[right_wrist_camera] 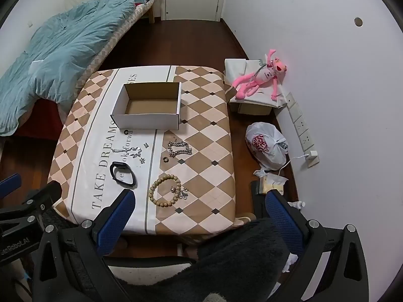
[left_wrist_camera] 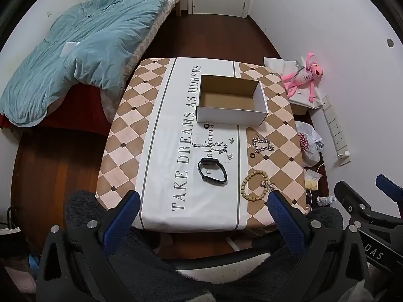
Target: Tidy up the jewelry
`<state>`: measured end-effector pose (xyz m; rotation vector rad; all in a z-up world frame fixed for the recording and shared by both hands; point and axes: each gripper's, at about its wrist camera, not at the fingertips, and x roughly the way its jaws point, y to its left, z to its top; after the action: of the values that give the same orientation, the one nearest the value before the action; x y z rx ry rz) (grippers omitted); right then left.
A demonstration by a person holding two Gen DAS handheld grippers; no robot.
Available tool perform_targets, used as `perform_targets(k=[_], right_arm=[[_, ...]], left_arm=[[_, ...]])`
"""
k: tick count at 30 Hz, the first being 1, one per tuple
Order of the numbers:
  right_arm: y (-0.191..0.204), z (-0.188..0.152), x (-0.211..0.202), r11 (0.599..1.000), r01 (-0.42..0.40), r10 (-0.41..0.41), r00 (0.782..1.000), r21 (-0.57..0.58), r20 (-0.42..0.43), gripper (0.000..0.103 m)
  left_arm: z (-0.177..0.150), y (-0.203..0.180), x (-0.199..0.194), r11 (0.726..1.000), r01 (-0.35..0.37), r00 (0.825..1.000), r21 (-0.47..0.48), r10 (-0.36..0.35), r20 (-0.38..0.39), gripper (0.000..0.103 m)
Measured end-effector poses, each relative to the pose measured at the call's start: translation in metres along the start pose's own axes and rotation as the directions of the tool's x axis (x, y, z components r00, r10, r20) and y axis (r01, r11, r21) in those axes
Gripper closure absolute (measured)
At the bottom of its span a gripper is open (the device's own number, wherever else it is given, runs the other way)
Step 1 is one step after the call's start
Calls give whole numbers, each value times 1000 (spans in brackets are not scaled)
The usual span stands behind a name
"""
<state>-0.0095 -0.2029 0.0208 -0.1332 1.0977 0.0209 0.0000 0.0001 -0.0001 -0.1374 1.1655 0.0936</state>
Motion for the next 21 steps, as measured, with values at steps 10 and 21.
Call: perform_targets(k=[10,21], right_arm=[[0,-1,-1,1000,-2,2,1000,1,0,0],[1,-1,-3,1000,0,0,1000,3,4,0]], left_arm=[[1,9,-4,1000,-7,1000,-3,7,12,0],[2,2,-6,1000,-18,1000,5,18,18,0]])
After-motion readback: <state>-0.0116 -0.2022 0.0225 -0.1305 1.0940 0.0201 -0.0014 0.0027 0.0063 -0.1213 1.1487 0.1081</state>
